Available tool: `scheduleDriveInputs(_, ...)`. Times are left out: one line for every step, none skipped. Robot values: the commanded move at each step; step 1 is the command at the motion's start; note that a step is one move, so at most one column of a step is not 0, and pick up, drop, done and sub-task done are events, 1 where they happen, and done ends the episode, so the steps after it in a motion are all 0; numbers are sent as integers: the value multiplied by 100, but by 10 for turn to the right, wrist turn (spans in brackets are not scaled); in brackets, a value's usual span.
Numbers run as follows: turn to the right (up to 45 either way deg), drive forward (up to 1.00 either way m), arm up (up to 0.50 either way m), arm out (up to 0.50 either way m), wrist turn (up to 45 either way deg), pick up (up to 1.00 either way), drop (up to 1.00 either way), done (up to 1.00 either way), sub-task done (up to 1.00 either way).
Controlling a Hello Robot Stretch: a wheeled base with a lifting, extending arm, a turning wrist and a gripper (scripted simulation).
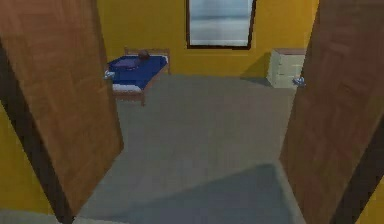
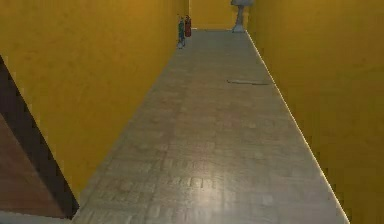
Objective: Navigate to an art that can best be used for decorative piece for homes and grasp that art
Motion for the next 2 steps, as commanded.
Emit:
scheduleDriveInputs(0,100,0,0,0,0,0,0,0)
scheduleDriveInputs(30,0,0,0,0,0,0,0,0)
